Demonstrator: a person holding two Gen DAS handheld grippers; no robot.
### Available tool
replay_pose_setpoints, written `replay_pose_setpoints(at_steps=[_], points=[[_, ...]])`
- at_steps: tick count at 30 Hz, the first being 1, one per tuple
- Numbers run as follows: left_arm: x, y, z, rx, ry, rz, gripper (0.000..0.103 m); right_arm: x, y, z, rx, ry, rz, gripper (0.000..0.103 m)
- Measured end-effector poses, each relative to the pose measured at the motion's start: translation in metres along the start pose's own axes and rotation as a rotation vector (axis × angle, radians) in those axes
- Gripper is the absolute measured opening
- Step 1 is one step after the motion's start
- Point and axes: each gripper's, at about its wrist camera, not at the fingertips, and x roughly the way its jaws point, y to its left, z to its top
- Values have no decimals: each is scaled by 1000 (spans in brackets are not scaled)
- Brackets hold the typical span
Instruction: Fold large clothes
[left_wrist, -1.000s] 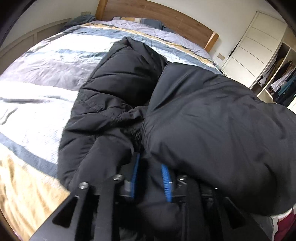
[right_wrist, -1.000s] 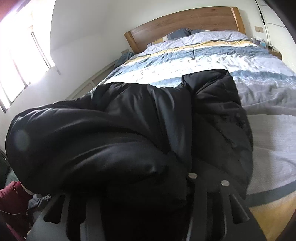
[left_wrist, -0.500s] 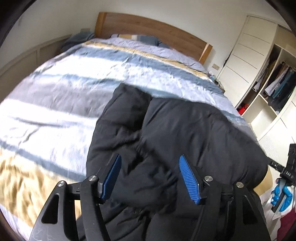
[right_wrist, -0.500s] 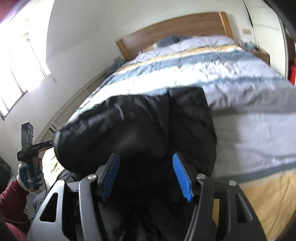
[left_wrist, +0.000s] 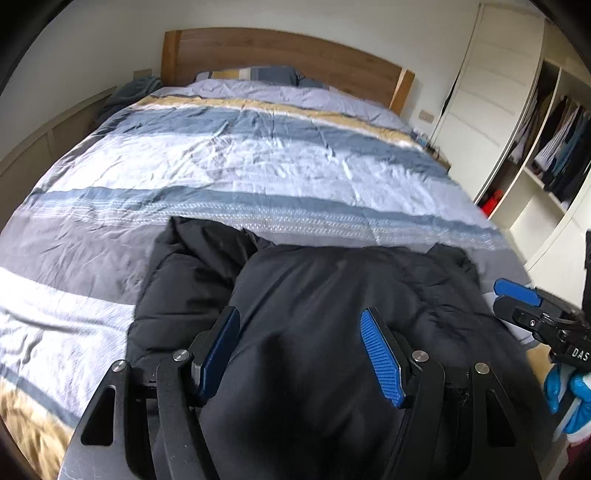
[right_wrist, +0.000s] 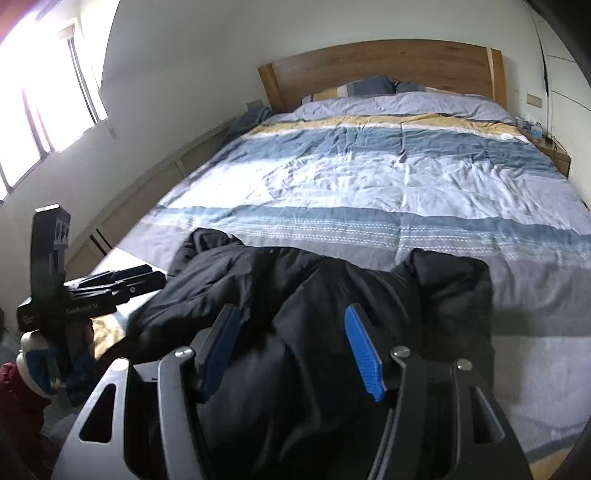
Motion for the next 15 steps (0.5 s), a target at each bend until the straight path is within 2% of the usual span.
replay_pose_setpoints(at_steps=[3,6,9,15], points=[[37,-1,-12,21,44,19,68,29,-3,-9,-30,55,-44,58],[61,2,-30,23,46,51,77,58,-15,-33,-48,95,-73,58],[75,8,-40,-7,42,41,81,71,-30,-53,-16,75,-58,58],[91,3,-49,39,56,76,82,88,-33,-67,-33,80,-73,59]])
